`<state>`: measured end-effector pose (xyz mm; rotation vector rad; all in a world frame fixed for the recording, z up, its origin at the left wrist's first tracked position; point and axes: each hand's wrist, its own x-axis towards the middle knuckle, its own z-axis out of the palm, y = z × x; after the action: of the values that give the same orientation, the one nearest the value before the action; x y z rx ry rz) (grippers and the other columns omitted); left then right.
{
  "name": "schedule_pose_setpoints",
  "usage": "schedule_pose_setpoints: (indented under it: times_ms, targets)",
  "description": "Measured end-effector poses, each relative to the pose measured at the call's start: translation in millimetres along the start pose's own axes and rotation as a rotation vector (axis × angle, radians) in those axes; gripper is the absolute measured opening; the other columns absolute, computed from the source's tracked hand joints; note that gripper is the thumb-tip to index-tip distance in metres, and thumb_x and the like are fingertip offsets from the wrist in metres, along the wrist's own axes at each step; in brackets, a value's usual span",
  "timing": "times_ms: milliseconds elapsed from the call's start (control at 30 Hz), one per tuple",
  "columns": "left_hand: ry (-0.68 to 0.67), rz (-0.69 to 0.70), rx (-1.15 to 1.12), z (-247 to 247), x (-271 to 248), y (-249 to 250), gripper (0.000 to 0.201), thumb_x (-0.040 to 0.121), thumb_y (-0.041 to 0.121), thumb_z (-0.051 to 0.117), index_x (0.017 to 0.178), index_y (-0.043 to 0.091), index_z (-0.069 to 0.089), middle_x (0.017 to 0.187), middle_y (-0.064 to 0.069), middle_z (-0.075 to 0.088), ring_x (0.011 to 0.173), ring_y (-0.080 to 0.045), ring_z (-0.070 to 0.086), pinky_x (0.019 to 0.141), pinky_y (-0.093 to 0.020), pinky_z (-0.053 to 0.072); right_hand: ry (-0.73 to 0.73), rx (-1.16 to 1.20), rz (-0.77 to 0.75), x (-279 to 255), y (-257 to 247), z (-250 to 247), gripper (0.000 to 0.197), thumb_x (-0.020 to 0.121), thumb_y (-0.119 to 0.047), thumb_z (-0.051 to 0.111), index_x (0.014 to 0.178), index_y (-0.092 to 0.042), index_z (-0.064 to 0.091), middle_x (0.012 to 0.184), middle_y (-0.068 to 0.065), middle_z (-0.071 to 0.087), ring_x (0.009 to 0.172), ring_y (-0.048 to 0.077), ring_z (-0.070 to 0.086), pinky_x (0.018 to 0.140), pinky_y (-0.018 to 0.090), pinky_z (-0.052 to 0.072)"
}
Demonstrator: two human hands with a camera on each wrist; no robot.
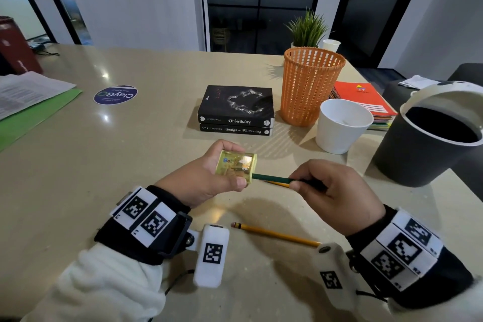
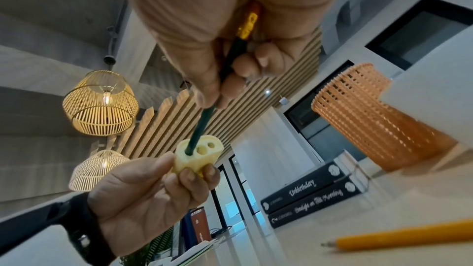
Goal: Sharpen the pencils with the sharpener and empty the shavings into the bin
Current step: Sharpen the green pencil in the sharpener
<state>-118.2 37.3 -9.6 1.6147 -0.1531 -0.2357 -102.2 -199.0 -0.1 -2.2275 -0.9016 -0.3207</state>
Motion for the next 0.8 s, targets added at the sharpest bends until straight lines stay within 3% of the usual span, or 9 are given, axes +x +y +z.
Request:
schedule_pose_setpoints:
  times_ms: [100, 167, 267, 400, 533, 567, 667, 800]
  targets:
    - [-0.019, 0.008, 0.036, -2.3, -0.5, -1.4, 0.059, 0.052, 0.034, 0.074, 0.105, 0.034, 0.047, 0.095, -0.002, 0.063, 0.088, -0.018, 0.063, 0.089, -0.032, 0.047, -0.018, 0.054, 0.081, -2.9, -0.2, 4.9, 0.009, 0.08, -0.025, 0.061, 0.075, -0.02, 0.065, 0.055, -0.016, 0.054, 0.057, 0.001, 0.05, 0.051, 0.006, 0.034]
    - [-0.026, 0.008, 0.072, -2.4, -0.7, -1.4, 0.058, 0.056, 0.031, 0.074, 0.107, 0.032, 0.045, 0.095, -0.002, 0.063, 0.087, -0.014, 0.063, 0.084, -0.025, 0.049, -0.039, 0.093, 0.127, -1.3, 0.6, 4.7, 0.012, 0.084, -0.02, 0.064, 0.072, -0.022, 0.064, 0.062, -0.017, 0.057, 0.056, 0.004, 0.049, 0.05, 0.008, 0.035]
    - [-0.017, 0.017, 0.099, -2.0, -0.5, 0.0, 0.053, 0.063, 0.025, 0.071, 0.108, 0.032, 0.043, 0.096, 0.0, 0.062, 0.086, -0.01, 0.063, 0.08, -0.017, 0.049, -0.097, 0.174, 0.243, 2.1, 2.8, 3.9, 0.018, 0.084, -0.015, 0.064, 0.067, -0.023, 0.062, 0.053, -0.011, 0.051, 0.05, 0.004, 0.044, 0.048, 0.011, 0.033]
    - [-0.015, 0.004, 0.112, -3.2, -0.3, 0.4, 0.051, 0.064, 0.024, 0.071, 0.107, 0.033, 0.044, 0.093, 0.003, 0.063, 0.083, -0.007, 0.063, 0.079, -0.017, 0.049, -0.178, 0.201, 0.325, 3.6, 4.3, 6.7, 0.019, 0.086, -0.02, 0.062, 0.068, -0.026, 0.061, 0.046, -0.011, 0.046, 0.045, 0.004, 0.04, 0.046, 0.013, 0.032]
    - [0.036, -0.013, -0.043, -6.7, 1.3, -5.5, 0.059, 0.047, 0.026, 0.077, 0.101, 0.027, 0.053, 0.088, 0.0, 0.063, 0.077, -0.012, 0.063, 0.074, -0.021, 0.051, -0.132, -0.085, 0.092, 6.8, 0.9, 3.9, 0.012, 0.089, -0.03, 0.056, 0.082, -0.025, 0.065, 0.057, -0.012, 0.052, 0.054, 0.003, 0.047, 0.048, 0.012, 0.033]
    - [0.049, -0.022, -0.075, -8.7, 1.8, -5.7, 0.06, 0.046, 0.023, 0.077, 0.1, 0.024, 0.053, 0.087, -0.001, 0.064, 0.075, -0.012, 0.064, 0.07, -0.019, 0.052, -0.122, -0.173, 0.012, 7.5, 0.7, 1.8, 0.02, 0.088, -0.037, 0.052, 0.087, -0.023, 0.066, 0.061, -0.012, 0.055, 0.054, 0.002, 0.047, 0.05, 0.011, 0.032]
    - [0.065, -0.044, -0.182, -14.8, -0.6, 0.5, 0.053, 0.054, 0.003, 0.072, 0.101, 0.016, 0.052, 0.084, -0.007, 0.061, 0.063, -0.011, 0.065, 0.057, -0.016, 0.052, -0.112, -0.288, -0.107, 8.0, -0.4, -3.2, 0.037, 0.087, -0.043, 0.04, 0.092, -0.018, 0.066, 0.069, -0.006, 0.061, 0.059, 0.013, 0.054, 0.051, 0.021, 0.037]
    - [0.015, -0.051, -0.217, -13.1, -4.2, 6.3, 0.053, 0.06, -0.001, 0.064, 0.106, 0.022, 0.053, 0.086, -0.007, 0.057, 0.056, -0.01, 0.061, 0.052, -0.016, 0.051, -0.106, -0.32, -0.212, 4.9, -10.9, 3.5, 0.034, 0.089, -0.033, 0.038, 0.093, -0.013, 0.065, 0.07, -0.001, 0.065, 0.059, 0.024, 0.06, 0.05, 0.031, 0.049]
